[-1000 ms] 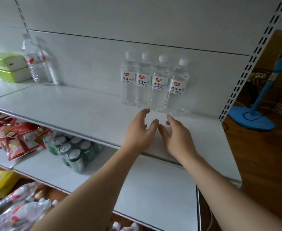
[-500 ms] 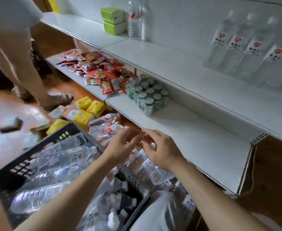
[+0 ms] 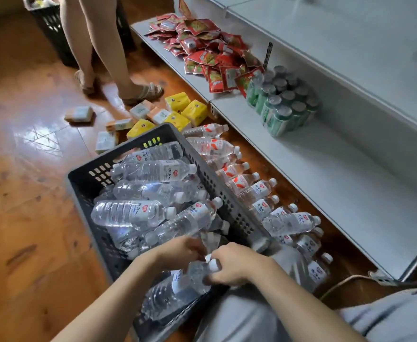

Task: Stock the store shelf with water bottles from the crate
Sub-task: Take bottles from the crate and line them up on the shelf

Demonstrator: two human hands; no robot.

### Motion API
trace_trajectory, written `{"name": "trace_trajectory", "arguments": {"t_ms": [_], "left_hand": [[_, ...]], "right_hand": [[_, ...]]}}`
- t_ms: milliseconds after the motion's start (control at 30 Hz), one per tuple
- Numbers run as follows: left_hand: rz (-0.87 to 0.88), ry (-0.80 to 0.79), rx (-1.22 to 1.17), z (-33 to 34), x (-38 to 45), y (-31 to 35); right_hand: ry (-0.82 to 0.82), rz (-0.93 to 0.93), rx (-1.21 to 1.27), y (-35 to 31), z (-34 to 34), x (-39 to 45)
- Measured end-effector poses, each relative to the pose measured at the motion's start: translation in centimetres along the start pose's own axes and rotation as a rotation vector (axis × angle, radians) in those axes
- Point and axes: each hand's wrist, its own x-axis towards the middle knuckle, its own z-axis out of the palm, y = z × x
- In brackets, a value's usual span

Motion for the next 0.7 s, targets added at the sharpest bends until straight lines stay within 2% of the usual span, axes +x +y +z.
{"name": "trace_trajectory", "arguments": {"t_ms": [133,300,400,600,700], "left_hand": [[-0.006,-0.067,-0.104,-0.2,-0.6,-0.5],[-0.038,-0.187,-0.452,-0.9,-0.8,-1.1],[0.049,-0.166,-0.524,-1.8,-0.6,0.3],[0.269,-0.228,-0.445,-4.5,-0.5,7.1],[0.403,-0.198,-0.455,-4.6,-0.3,11.3]], "right_hand": [[0.017,-0.015,0.080,0.2,-0.1,-0.4],[0.141,-0.041,0.199,1.3,-2.2,-2.0],[0.237,-0.059,0.342,2.0,-4.7,-3.7],[0.463,-0.101,0.609,4.7,-8.0,-7.6],[0.638,-0.123,0.759,5.8,-9.0,-9.4]]}}
